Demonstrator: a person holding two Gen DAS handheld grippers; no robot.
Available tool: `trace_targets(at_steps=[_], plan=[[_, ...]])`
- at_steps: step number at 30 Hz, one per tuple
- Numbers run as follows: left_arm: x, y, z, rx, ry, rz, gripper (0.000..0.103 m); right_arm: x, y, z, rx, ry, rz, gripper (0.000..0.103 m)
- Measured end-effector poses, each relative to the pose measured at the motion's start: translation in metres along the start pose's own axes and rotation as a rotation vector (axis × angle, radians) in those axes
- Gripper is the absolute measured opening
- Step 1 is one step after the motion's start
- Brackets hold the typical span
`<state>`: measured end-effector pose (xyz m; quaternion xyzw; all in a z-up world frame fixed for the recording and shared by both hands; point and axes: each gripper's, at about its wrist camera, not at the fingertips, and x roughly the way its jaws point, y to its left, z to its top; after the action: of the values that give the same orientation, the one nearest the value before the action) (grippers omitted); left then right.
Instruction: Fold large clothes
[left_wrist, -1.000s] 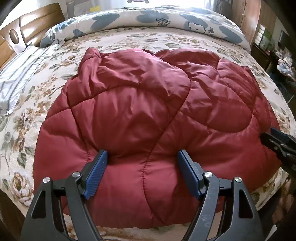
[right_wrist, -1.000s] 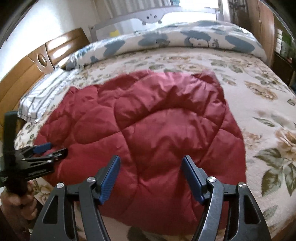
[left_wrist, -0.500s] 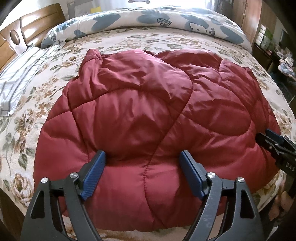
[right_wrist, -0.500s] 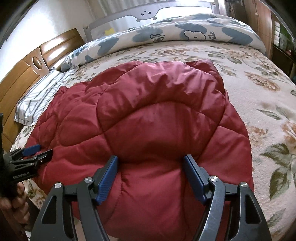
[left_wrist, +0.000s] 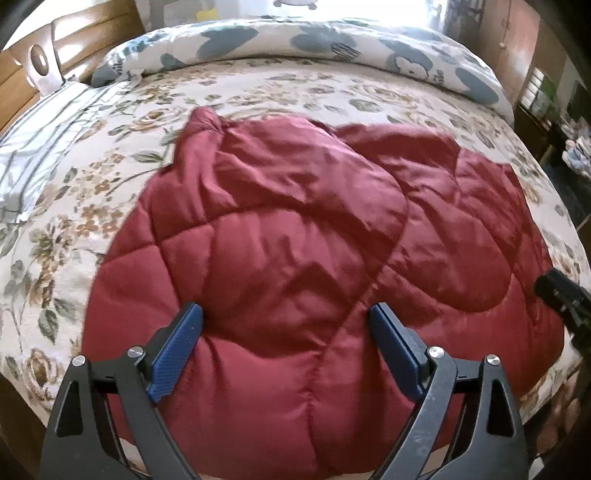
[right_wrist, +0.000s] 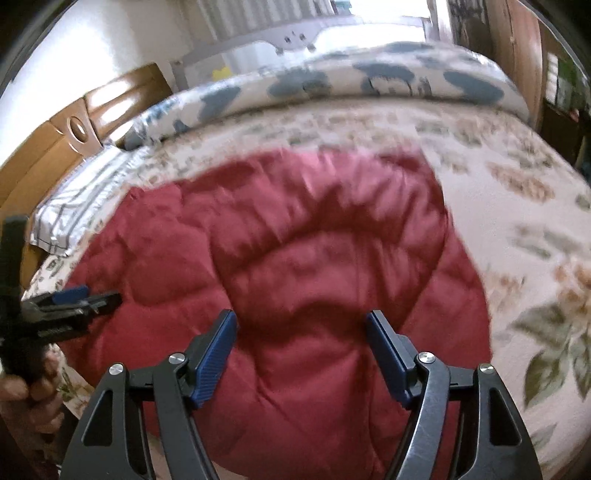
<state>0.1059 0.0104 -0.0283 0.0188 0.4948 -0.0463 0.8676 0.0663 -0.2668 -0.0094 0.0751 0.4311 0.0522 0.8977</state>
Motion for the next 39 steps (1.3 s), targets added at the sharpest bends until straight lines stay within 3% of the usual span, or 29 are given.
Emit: trace_targets(at_steps=[5, 10, 21, 27, 31, 36, 39], plan=[[0.005, 0.013, 0.005, -0.033, 0.001, 0.017, 0.093, 0.026, -0.003, 0.021, 0.006, 0.055, 0.016, 0.074], [0.011, 0.020, 0.013, -0.036, -0.010, 0.037, 0.093, 0.056, -0.021, 0.018, 0.032, 0.084, -0.021, 0.074], [0.040, 0.022, 0.023, -0.032, -0.005, 0.044, 0.102, 0.057, -0.030, 0.014, 0.080, 0.051, -0.038, 0.074], [0.043, 0.021, 0.022, -0.022, -0.009, 0.055, 0.102, 0.019, -0.021, 0.013, 0.085, -0.015, -0.047, 0.076], [0.042, 0.021, 0.021, -0.026, -0.007, 0.042, 0.103, 0.030, -0.020, 0.002, 0.060, 0.049, -0.056, 0.076], [0.037, 0.028, 0.016, -0.046, 0.016, 0.004, 0.103, 0.043, -0.019, -0.003, 0.041, 0.043, -0.074, 0.080], [0.031, 0.026, 0.009, -0.038, -0.028, 0.001, 0.103, 0.044, -0.020, -0.005, 0.043, 0.036, -0.071, 0.080]])
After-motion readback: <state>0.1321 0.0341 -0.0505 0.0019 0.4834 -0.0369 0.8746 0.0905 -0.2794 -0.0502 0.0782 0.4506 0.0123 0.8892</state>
